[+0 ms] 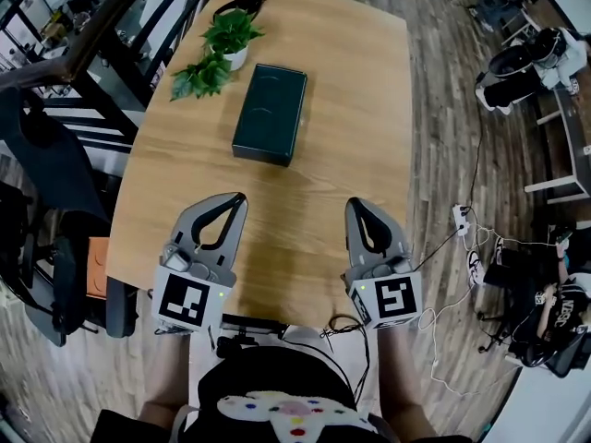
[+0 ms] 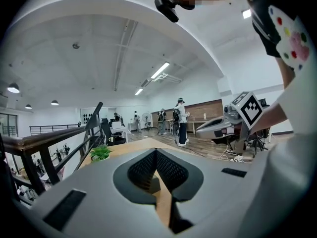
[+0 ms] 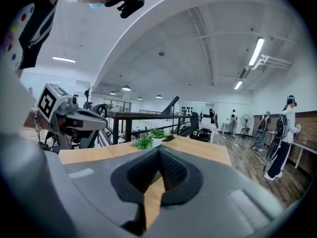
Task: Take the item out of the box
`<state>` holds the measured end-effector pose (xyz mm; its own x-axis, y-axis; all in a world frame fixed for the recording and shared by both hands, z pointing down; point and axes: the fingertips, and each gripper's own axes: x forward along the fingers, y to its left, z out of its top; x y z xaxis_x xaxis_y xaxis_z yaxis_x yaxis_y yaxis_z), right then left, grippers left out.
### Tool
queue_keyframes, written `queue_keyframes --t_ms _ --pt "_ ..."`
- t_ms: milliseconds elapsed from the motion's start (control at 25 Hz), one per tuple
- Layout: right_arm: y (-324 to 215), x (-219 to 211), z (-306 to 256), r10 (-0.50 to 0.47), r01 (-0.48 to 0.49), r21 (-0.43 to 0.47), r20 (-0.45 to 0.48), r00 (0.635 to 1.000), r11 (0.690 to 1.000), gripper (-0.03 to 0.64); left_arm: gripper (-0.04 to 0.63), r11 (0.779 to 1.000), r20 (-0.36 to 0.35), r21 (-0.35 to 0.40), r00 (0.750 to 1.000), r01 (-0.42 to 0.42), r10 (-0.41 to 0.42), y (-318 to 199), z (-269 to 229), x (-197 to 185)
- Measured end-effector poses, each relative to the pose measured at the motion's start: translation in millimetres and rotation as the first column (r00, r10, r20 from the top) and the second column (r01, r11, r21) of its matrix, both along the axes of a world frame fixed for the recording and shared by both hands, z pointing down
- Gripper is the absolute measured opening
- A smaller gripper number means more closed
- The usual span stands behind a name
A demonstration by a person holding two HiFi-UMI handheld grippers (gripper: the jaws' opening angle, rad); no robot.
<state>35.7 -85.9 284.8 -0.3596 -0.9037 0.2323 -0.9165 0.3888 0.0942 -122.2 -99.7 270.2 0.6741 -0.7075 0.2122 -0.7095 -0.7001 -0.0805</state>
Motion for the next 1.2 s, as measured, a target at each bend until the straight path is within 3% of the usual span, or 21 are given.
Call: queue_keyframes --t_ms 520,720,800,1200 --pt "-61.5 -1.9 30.2 0.007 -0.008 -0.031 -0.024 1.000 0.999 0.009 0.005 0.998 0.027 -0.001 0.998 -0.065 0.065 -55.5 30.5 5.1" --pt "-72.2 -0.7 38.8 -0.004 0.002 -0.049 -0.029 1.000 0.999 0.008 0.005 0.998 0.015 -0.022 0.998 -0.059 0.060 -64.3 38.5 9.4" --pt "-76.5 -0.2 44.3 -0.019 0.018 -0.062 -0.028 0.999 0.998 0.057 0.005 0.998 0.014 -0.027 0.998 -0.056 0.056 -68.2 41.8 11.5" --pt "-112.7 9.8 72.3 -0.071 0.070 -0.101 -0.011 0.997 0.992 0.078 0.005 0.999 0.039 -0.033 0.999 -0.014 0.015 -90.4 57.5 20.3"
